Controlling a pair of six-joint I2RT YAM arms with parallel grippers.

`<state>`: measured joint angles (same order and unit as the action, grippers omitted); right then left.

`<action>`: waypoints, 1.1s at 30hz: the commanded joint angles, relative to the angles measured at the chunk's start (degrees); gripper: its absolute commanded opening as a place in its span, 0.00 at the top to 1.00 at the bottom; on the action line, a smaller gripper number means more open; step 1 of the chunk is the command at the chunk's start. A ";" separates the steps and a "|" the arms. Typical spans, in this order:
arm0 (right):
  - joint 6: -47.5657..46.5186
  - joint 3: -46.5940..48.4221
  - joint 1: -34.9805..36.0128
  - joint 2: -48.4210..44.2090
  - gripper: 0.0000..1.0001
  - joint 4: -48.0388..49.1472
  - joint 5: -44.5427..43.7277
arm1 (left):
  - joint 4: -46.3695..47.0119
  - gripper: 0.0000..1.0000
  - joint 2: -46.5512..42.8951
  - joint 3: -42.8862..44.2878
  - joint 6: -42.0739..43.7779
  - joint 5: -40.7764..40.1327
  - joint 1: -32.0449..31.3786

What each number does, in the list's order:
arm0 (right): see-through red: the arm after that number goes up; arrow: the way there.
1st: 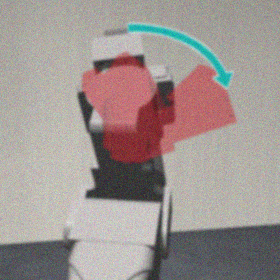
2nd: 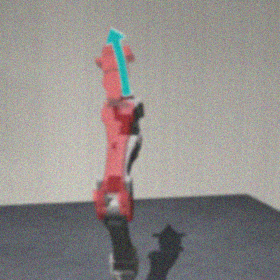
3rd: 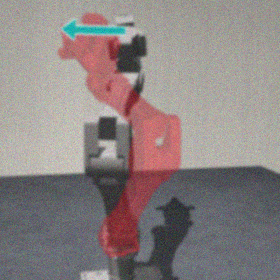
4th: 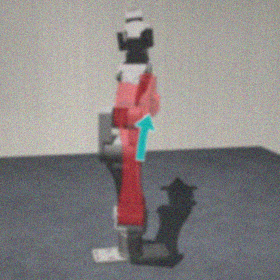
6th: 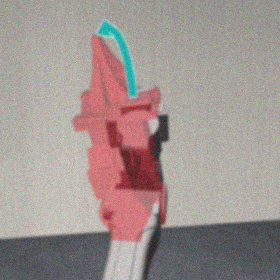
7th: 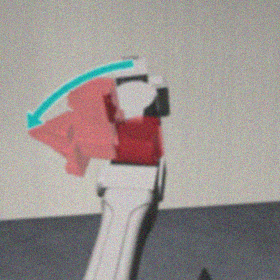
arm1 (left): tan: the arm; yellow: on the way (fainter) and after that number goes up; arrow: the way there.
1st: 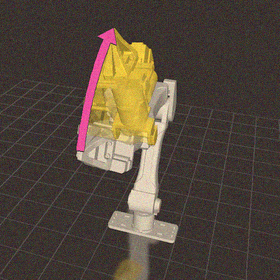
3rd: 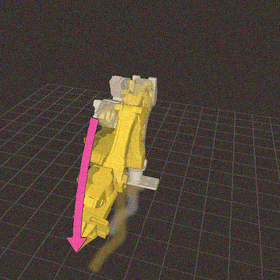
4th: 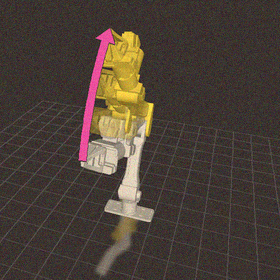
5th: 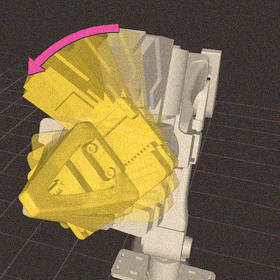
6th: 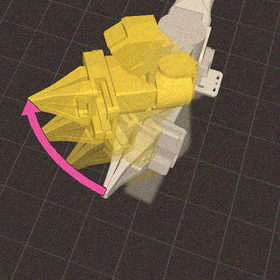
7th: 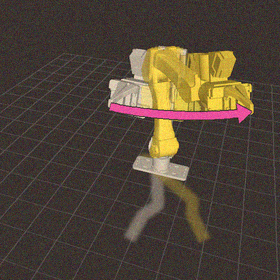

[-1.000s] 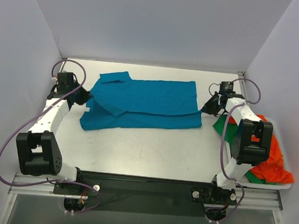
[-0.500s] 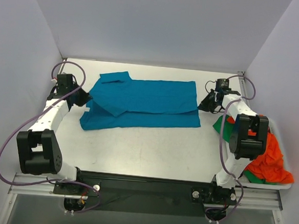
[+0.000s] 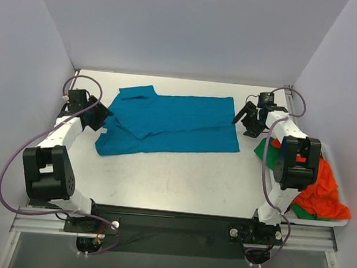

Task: Fold and stack the t-shirts
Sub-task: Fold the flattened tshirt in 1/3 of the way

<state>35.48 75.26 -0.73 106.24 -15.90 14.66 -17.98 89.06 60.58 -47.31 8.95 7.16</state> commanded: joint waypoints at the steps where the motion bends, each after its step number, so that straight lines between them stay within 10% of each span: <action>1: -0.68 -1.07 0.38 -6.55 0.30 -3.78 -2.08 | 3.48 0.33 -4.41 0.34 1.08 0.98 1.19; 14: 5.56 -24.90 6.62 -22.56 0.41 1.13 -8.94 | -5.84 0.43 -24.28 -17.85 -1.38 -6.84 0.84; 33: 4.68 -17.79 5.13 -9.03 0.61 3.69 -8.15 | 5.49 0.42 -12.51 -25.60 -1.82 -3.41 0.58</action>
<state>40.27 54.98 4.16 96.16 -11.70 6.87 -16.73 74.81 33.78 -48.95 6.13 7.88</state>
